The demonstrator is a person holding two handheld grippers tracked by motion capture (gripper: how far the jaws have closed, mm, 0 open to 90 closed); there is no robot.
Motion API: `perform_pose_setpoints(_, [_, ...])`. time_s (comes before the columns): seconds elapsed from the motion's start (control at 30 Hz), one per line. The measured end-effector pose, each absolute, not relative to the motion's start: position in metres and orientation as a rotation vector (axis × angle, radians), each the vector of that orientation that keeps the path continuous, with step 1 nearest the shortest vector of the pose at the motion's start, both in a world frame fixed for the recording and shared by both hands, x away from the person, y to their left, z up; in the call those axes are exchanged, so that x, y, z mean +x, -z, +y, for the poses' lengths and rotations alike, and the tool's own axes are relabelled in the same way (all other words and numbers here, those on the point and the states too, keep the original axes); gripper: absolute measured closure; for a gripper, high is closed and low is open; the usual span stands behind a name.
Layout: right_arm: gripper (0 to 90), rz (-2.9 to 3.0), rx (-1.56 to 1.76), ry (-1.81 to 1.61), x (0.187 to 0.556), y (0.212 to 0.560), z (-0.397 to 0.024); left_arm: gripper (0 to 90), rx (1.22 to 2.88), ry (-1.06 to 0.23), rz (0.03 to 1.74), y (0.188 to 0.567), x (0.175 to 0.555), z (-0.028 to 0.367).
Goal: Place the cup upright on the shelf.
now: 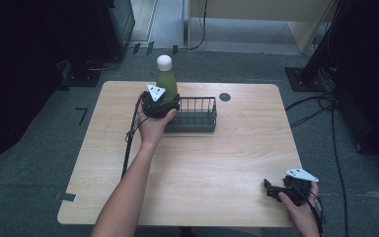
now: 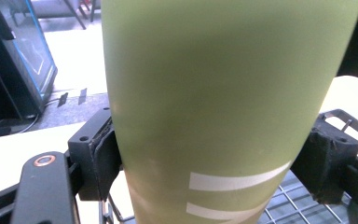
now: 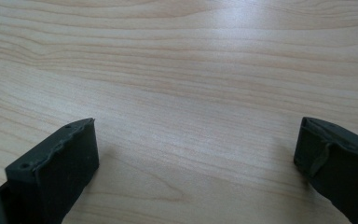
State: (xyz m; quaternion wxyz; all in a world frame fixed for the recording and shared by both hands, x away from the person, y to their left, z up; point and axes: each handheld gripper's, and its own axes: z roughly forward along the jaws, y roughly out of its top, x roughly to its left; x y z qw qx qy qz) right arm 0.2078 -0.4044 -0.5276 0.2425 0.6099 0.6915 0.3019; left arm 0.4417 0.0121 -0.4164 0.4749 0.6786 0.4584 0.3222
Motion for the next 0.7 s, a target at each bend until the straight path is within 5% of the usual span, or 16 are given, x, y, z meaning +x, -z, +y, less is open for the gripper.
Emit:
perform_pose_setpoints(0.47, [0.0, 1.89, 1.667, -0.825, 0.2078, 0.5275, -0.4044, 18.8, 1.661, -0.737, 1.144, 0.4154, 0.4411, 0.0145])
perform_pose_setpoints(0.6, [0.0, 1.891, 1.666, -0.825, 0.2078, 0.5276, -0.4043, 3.2, 1.673, -0.694, 1.2, 0.4157, 0.4433, 0.0187])
perform_pose_setpoints(0.7, [0.0, 1.89, 1.666, -0.825, 0.2078, 0.5276, -0.4043, 1.0, 1.681, -0.661, 1.201, 0.4176, 0.4439, 0.0202])
